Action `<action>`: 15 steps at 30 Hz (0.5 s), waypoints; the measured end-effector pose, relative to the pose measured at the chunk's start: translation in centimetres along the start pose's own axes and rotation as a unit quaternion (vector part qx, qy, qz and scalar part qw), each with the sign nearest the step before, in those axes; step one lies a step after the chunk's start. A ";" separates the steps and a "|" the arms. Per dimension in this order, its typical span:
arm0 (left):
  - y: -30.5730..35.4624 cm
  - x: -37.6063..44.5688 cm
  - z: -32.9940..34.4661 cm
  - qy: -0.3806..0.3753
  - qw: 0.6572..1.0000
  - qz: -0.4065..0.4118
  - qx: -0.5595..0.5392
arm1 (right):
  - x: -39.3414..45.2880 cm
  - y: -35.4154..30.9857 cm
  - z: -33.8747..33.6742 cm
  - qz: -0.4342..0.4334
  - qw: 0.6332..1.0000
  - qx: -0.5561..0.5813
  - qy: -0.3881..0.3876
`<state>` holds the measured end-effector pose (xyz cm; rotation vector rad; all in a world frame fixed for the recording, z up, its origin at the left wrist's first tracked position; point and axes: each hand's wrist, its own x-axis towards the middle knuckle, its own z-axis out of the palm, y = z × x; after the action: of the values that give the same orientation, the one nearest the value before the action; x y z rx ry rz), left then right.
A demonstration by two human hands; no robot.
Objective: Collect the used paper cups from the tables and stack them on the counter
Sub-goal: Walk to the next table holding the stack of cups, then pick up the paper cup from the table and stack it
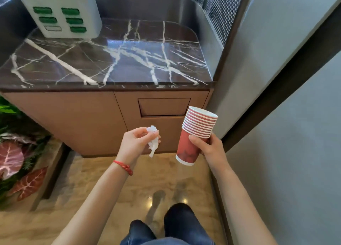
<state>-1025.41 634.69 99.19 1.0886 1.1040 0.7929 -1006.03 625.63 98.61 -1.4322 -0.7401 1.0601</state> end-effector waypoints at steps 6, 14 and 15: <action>3.0 10.8 1.6 0.004 1.000 0.018 -0.006 | 12.2 -1.9 -0.2 -0.033 0.999 0.009 0.008; 7.4 23.1 4.7 0.020 0.999 0.023 -0.012 | 26.7 -5.2 -0.7 -0.070 0.997 -0.012 0.009; 7.8 24.3 4.9 0.025 0.999 0.022 -0.012 | 28.1 -5.5 -0.8 -0.074 0.997 -0.019 0.008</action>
<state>-1013.60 657.87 99.83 1.0813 1.1115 0.8707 -993.56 651.45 98.53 -1.3935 -0.8445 0.9232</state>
